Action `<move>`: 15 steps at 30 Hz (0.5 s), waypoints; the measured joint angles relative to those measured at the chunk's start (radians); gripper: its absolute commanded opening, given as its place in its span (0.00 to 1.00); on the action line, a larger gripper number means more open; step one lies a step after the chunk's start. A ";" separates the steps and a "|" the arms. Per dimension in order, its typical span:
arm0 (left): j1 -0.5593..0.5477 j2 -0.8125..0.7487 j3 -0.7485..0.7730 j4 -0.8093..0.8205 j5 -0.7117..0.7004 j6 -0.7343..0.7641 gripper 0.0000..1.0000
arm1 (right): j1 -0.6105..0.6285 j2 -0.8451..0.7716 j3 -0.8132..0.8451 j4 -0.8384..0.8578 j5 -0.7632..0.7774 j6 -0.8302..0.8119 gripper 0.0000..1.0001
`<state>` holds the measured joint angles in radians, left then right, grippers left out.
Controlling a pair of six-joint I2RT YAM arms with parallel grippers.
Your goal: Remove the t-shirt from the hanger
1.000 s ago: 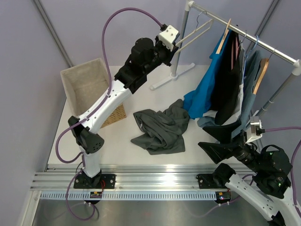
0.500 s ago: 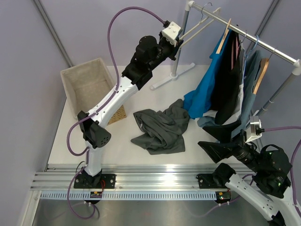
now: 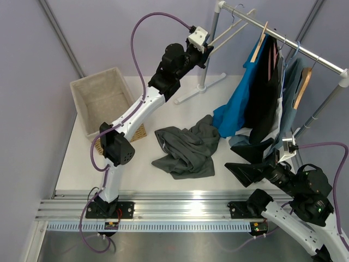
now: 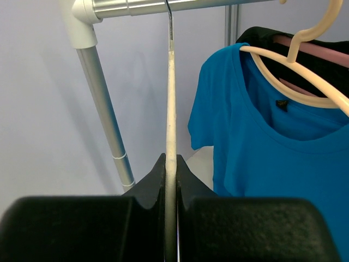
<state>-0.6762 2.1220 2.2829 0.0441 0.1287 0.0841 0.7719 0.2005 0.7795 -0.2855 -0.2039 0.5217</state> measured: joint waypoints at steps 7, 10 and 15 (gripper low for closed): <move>0.005 0.032 0.016 0.043 0.003 -0.026 0.01 | 0.000 -0.004 -0.010 0.004 -0.006 0.010 0.99; 0.005 0.045 0.015 0.063 0.005 -0.032 0.04 | 0.000 -0.008 -0.010 0.004 -0.022 0.012 1.00; 0.005 0.061 0.014 0.086 0.010 -0.043 0.07 | 0.000 -0.033 -0.011 0.004 -0.023 0.013 1.00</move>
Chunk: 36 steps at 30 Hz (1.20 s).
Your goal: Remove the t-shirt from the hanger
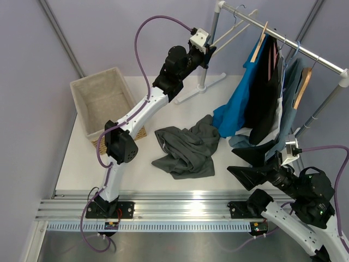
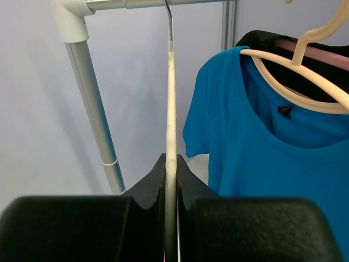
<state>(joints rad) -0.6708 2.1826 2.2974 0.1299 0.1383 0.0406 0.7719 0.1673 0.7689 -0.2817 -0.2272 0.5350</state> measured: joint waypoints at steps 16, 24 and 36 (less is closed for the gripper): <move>0.000 -0.064 -0.175 0.043 -0.002 -0.005 0.79 | 0.000 -0.005 -0.001 0.000 -0.003 0.003 1.00; 0.000 -0.376 -0.540 -0.022 -0.016 0.011 0.99 | 0.000 0.050 0.000 -0.001 0.005 -0.033 1.00; -0.093 -0.888 -1.036 -0.114 -0.237 -0.158 0.99 | 0.000 0.218 -0.006 0.001 0.120 -0.108 1.00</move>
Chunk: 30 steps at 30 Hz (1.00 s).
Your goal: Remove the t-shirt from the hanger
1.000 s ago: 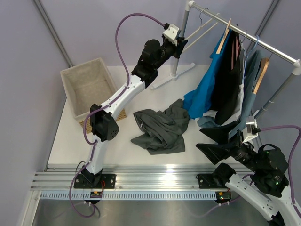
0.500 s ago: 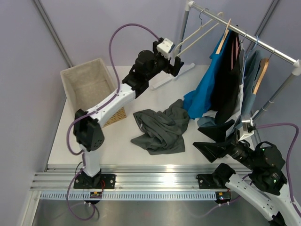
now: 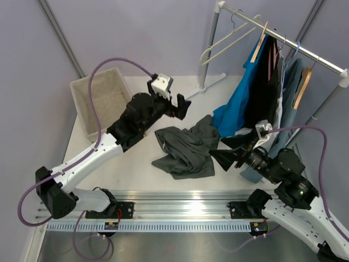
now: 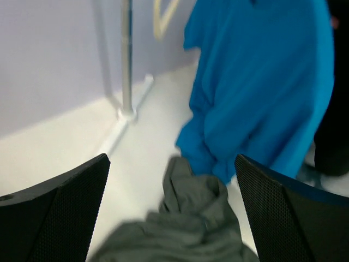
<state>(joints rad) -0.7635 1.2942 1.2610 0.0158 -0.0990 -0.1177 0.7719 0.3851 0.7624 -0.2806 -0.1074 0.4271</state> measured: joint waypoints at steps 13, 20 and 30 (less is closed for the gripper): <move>-0.123 0.237 -0.159 -0.153 -0.142 -0.118 0.99 | 0.000 0.068 -0.021 0.008 0.068 -0.028 1.00; -0.134 0.441 -0.186 -0.158 -0.160 -0.163 0.97 | 0.000 0.066 -0.021 0.019 0.073 -0.030 1.00; -0.135 0.496 -0.280 -0.093 -0.158 -0.250 0.39 | 0.000 0.066 -0.021 0.022 0.071 -0.031 0.99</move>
<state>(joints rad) -0.8982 1.7901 0.9813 -0.0769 -0.2569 -0.3676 0.7719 0.4507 0.7410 -0.2588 -0.0364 0.3965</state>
